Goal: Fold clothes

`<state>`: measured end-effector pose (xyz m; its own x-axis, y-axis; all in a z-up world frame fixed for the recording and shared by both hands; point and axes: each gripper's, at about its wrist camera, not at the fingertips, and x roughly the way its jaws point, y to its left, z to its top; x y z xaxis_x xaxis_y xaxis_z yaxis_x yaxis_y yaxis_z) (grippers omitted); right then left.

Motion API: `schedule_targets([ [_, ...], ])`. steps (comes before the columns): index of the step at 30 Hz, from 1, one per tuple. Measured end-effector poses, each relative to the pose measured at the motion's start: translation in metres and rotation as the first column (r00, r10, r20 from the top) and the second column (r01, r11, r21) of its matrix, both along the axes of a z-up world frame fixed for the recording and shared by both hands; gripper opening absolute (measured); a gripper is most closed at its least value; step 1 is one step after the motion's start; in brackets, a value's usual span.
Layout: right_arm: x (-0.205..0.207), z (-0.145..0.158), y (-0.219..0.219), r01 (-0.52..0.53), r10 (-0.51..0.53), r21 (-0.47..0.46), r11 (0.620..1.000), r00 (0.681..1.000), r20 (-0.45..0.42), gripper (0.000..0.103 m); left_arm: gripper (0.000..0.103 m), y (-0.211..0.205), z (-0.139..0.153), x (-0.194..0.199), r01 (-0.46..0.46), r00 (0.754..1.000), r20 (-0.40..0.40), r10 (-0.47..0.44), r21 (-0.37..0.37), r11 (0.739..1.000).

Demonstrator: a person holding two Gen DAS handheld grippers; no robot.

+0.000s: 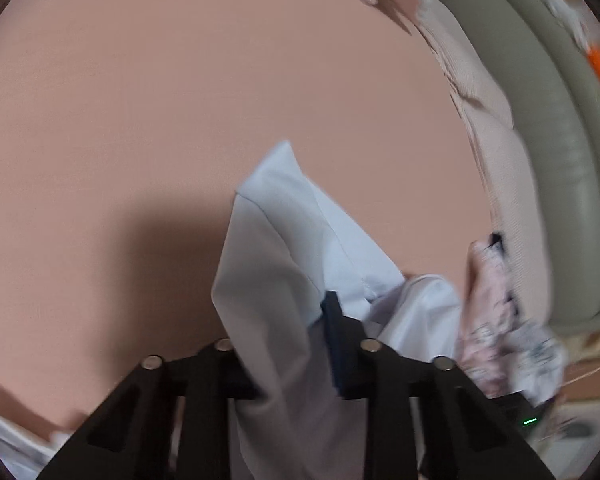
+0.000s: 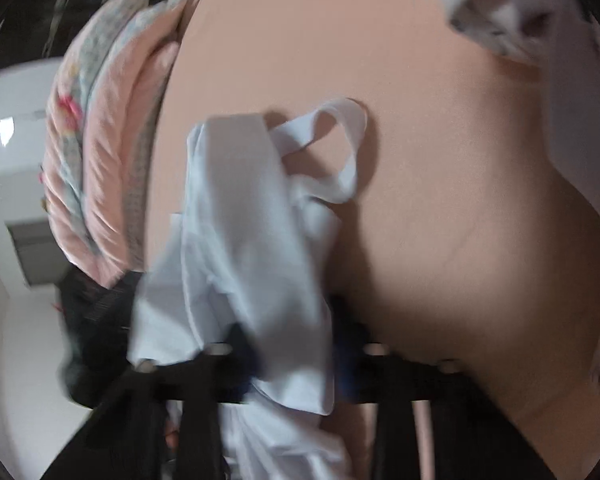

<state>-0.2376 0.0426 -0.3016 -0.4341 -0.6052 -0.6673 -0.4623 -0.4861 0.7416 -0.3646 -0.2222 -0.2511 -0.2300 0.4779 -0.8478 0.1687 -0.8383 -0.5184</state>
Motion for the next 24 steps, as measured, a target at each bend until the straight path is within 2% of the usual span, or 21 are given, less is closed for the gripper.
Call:
schedule_targets([
  [4,0.005,-0.008,0.0,-0.002,0.002,-0.026,1.0,1.0,-0.002,0.011,0.01,0.008,0.006,0.007,0.008,0.999,-0.034,-0.009,-0.039,0.999],
  [8,0.009,-0.003,0.003,-0.021,0.02,-0.021,1.0,1.0,-0.012,0.01,0.008,0.004,0.018,0.02,-0.008,0.998,-0.056,0.005,-0.047,0.999],
  [10,0.006,0.005,-0.006,-0.065,0.065,0.033,0.997,0.998,-0.024,0.01,0.008,-0.003,0.024,0.029,-0.015,0.997,-0.071,0.013,-0.04,0.999],
  [12,0.001,0.011,-0.035,-0.096,0.099,0.087,0.992,0.995,-0.026,0.01,0.008,-0.015,0.031,0.038,-0.027,0.997,-0.077,0.025,-0.027,0.999],
  [19,-0.009,0.035,-0.044,-0.151,0.167,0.182,0.972,0.983,-0.08,0.01,0.008,-0.037,0.054,0.053,-0.095,0.99,-0.103,0.096,0.018,0.995],
  [22,-0.039,0.054,-0.057,-0.164,0.19,0.24,0.957,0.978,-0.09,0.01,0.008,-0.038,0.064,0.051,-0.11,0.987,-0.116,0.112,0.025,0.994],
  [24,-0.015,0.064,-0.045,-0.172,0.206,0.276,0.946,0.973,-0.1,0.01,0.008,-0.043,0.071,0.052,-0.116,0.984,-0.129,0.119,0.027,0.993],
])
